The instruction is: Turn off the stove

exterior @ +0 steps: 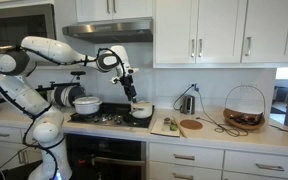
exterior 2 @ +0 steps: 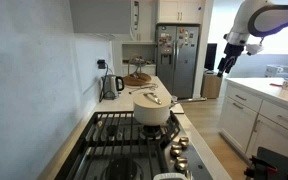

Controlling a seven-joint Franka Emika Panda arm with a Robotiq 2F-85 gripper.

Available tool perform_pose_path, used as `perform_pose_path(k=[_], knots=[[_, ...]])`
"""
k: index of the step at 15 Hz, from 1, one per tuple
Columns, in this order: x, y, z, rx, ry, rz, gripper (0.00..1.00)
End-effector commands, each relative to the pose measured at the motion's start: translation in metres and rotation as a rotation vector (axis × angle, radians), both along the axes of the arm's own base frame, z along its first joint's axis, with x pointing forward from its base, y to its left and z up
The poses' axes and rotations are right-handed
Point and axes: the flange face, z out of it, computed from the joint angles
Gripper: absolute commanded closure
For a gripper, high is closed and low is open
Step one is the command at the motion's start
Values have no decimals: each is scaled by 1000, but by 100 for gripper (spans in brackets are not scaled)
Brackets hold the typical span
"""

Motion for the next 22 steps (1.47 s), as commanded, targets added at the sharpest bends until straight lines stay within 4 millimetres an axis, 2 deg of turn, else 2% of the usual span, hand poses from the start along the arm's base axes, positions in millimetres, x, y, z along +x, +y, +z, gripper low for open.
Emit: perform_pose_path(k=[1, 4, 7, 9, 12, 15, 19, 22], knots=[[0, 0, 1, 0, 0, 0, 0], [0, 0, 1, 0, 0, 0, 0], [15, 35, 6, -40, 43, 154, 0], [24, 67, 12, -59, 65, 274, 0], [37, 124, 18, -83, 82, 448, 0], [50, 177, 18, -100, 90, 624, 0], [66, 243, 9, -105, 116, 854, 0], [73, 284, -3, -95, 139, 1024, 0]])
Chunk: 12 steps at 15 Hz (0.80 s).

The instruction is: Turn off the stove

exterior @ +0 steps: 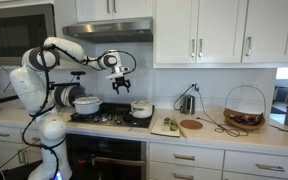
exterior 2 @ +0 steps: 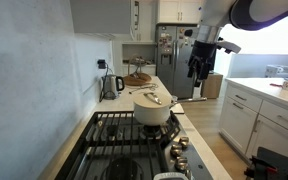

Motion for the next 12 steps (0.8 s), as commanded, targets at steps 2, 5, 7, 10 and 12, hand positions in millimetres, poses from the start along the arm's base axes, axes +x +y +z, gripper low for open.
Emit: perform_pose_path(k=[2, 5, 7, 10, 12], knots=[[21, 54, -13, 28, 72, 248, 0], [29, 82, -26, 57, 119, 412, 0], [37, 96, -33, 83, 143, 521, 0], [47, 111, -46, 133, 173, 681, 0], [48, 120, -52, 130, 231, 779, 0]])
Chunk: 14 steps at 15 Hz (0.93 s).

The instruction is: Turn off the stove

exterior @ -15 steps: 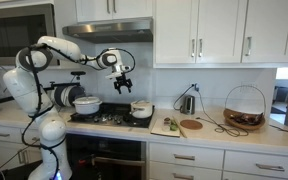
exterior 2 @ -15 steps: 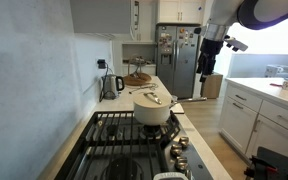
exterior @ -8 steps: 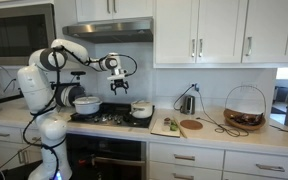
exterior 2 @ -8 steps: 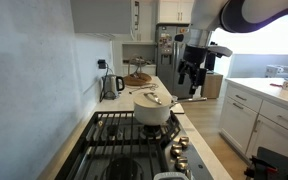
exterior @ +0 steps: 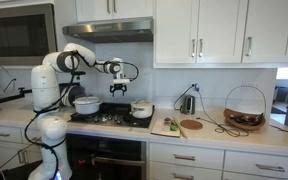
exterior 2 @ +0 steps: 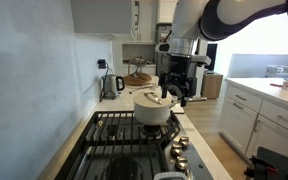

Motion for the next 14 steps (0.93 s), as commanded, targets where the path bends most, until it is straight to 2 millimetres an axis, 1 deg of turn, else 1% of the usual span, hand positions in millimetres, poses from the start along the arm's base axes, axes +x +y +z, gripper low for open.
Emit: perform_pose_path(k=[1, 2, 5, 8, 10, 14], knots=[[9, 15, 2, -47, 87, 173, 0], [2, 8, -7, -23, 50, 98, 0], [5, 15, -4, -36, 83, 144, 0], [8, 17, -3, -38, 87, 153, 0], [5, 25, -16, -39, 133, 208, 0], [-7, 41, -55, -68, 270, 272, 0]])
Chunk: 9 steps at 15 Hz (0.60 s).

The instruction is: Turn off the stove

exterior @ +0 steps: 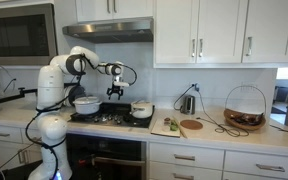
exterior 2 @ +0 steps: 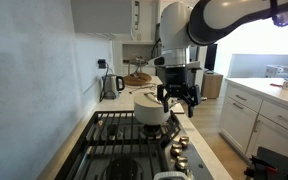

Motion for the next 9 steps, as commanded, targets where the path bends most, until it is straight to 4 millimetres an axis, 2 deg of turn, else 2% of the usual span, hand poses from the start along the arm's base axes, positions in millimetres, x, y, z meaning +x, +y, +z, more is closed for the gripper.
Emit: perform_pose_path(k=[1, 4, 9], knots=[[-7, 15, -27, -10, 110, 93, 0], [-18, 32, -46, 27, 205, 195, 0], [-44, 48, -63, 79, 340, 344, 0]])
